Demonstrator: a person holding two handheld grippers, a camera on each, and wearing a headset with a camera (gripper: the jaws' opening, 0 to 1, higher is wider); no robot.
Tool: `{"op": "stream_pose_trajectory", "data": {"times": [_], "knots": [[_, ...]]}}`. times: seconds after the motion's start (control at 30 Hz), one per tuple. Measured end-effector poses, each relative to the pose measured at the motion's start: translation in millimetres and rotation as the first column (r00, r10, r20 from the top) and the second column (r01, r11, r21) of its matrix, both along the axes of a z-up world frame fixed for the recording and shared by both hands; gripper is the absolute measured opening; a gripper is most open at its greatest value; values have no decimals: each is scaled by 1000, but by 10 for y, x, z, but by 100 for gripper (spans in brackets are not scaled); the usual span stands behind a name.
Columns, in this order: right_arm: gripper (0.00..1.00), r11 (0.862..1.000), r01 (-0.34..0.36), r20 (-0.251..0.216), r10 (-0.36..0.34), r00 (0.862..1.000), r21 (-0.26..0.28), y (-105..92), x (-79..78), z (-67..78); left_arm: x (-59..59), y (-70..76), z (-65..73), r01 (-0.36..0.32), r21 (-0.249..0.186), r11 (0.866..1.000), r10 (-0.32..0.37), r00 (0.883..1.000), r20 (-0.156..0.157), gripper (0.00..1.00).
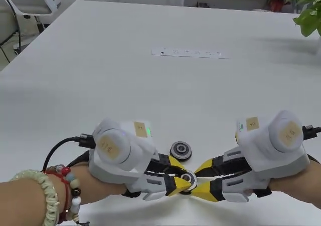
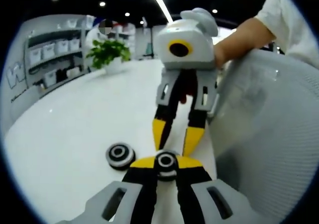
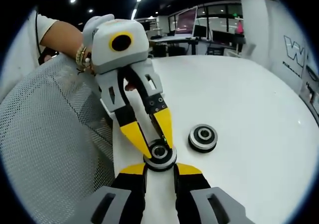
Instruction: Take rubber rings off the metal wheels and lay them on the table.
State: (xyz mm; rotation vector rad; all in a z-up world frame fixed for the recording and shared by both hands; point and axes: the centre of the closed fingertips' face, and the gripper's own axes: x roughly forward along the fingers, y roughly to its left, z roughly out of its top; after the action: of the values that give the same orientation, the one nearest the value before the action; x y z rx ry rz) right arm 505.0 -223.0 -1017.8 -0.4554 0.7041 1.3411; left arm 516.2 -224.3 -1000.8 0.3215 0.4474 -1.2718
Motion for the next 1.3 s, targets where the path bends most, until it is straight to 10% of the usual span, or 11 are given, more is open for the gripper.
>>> {"op": "stream_pose_trajectory", "data": {"times": [0.4, 0.6, 1.3], "knots": [[19, 1000, 0, 3, 0, 1000, -1, 1, 8, 2, -31, -28, 13, 41, -27, 999, -40, 998, 43, 15], [18, 1000, -4, 9, 4, 1000, -3, 0, 12, 3, -25, -27, 19, 13, -50, 999, -13, 1000, -3, 15], [0, 998, 55, 58, -53, 997, -30, -51, 185, 16, -34, 21, 18, 23, -2, 1000, -23, 999, 23, 15]]}}
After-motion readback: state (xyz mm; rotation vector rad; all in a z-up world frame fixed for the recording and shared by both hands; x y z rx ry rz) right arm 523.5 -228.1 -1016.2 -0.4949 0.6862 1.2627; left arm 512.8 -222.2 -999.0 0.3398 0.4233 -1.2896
